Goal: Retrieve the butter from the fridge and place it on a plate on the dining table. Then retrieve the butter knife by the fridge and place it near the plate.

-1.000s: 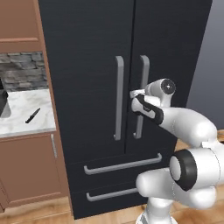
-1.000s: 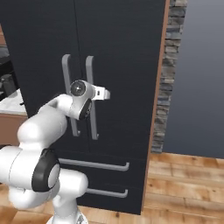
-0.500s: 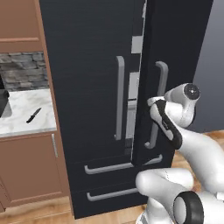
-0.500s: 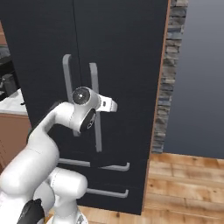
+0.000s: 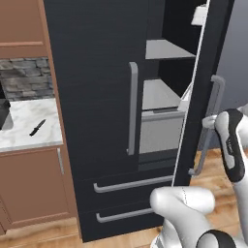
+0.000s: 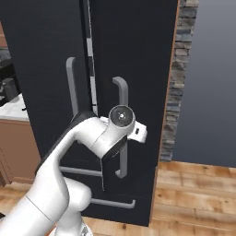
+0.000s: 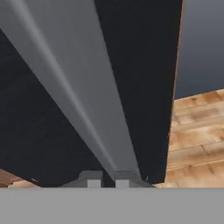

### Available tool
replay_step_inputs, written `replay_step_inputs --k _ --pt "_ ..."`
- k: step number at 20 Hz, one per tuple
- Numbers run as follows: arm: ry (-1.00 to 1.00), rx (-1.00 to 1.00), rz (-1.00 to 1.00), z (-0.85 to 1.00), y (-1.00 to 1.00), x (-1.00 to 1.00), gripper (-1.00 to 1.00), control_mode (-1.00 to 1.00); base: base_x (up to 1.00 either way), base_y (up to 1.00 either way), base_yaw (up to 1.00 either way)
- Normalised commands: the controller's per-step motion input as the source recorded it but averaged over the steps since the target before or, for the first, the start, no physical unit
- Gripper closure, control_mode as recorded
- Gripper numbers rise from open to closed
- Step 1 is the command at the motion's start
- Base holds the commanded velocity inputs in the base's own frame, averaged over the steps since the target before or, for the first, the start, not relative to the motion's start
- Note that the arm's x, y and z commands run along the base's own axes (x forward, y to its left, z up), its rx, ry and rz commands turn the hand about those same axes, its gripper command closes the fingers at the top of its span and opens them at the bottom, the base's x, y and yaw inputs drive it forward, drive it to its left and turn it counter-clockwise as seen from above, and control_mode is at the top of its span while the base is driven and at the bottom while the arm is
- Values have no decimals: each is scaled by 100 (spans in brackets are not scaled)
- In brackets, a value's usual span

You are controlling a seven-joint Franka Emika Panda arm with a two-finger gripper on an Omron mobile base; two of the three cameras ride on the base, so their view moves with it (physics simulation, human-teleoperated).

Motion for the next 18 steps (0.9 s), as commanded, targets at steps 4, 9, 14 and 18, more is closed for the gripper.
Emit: replay_step_inputs --k 4,9,14,18 --pt "23 23 0 0 -100 -91 100 -100 0 0 0" --pt "15 -2 -6 15 -58 -51 100 -100 0 0 0" --pt "13 -34 -7 32 63 -17 -100 -100 0 0 0" --pt "15 -44 -18 1 100 5 -100 -100 0 0 0"
